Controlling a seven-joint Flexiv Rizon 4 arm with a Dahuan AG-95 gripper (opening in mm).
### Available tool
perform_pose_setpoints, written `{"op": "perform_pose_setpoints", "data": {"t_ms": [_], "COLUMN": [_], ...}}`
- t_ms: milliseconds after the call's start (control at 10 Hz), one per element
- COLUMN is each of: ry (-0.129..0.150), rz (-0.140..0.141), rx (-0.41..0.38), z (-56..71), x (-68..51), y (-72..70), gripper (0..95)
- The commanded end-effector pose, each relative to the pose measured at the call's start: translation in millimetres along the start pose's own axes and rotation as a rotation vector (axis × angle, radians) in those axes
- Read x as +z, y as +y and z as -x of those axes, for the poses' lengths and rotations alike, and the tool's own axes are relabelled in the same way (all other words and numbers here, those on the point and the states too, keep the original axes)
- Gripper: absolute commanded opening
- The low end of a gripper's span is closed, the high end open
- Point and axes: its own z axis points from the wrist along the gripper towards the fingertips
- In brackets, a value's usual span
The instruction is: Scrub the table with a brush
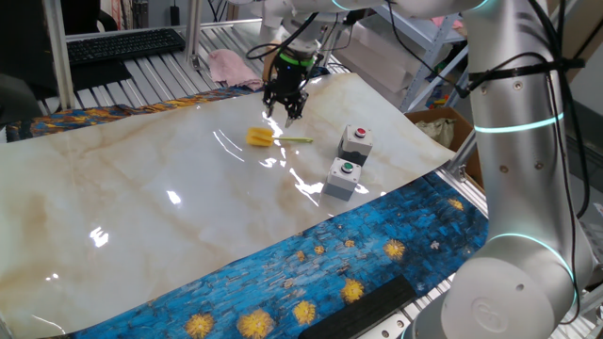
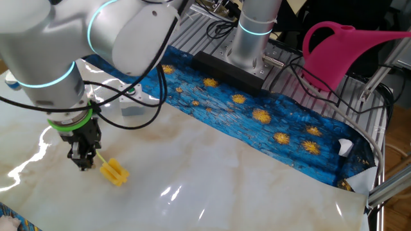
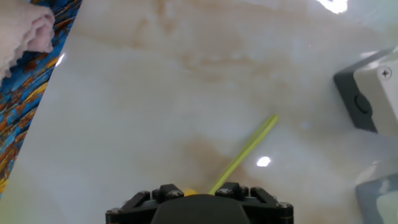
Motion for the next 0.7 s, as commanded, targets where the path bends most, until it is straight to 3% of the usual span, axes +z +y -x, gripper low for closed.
{"op": "perform_pose_setpoints", "data": {"t_ms": [100, 200, 300, 400, 600, 700], "ry": [-0.014, -0.021, -0.019, -0.020, -0.023, -0.010], "rz": [0.019, 0.015, 0.015, 0.016, 0.015, 0.013], "rx": [0.032, 0.026, 0.013, -0.012, -0.048, -0.048], "z": [-4.0, -4.1, -4.1, -4.1, -4.1, -4.1], "x": [3.9, 4.6, 4.5, 4.5, 4.5, 4.5], "y": [-3.8, -4.0, -4.0, -4.0, -4.0, -4.0], "gripper": [57.0, 57.0, 38.0, 0.0, 0.0, 0.0]}}
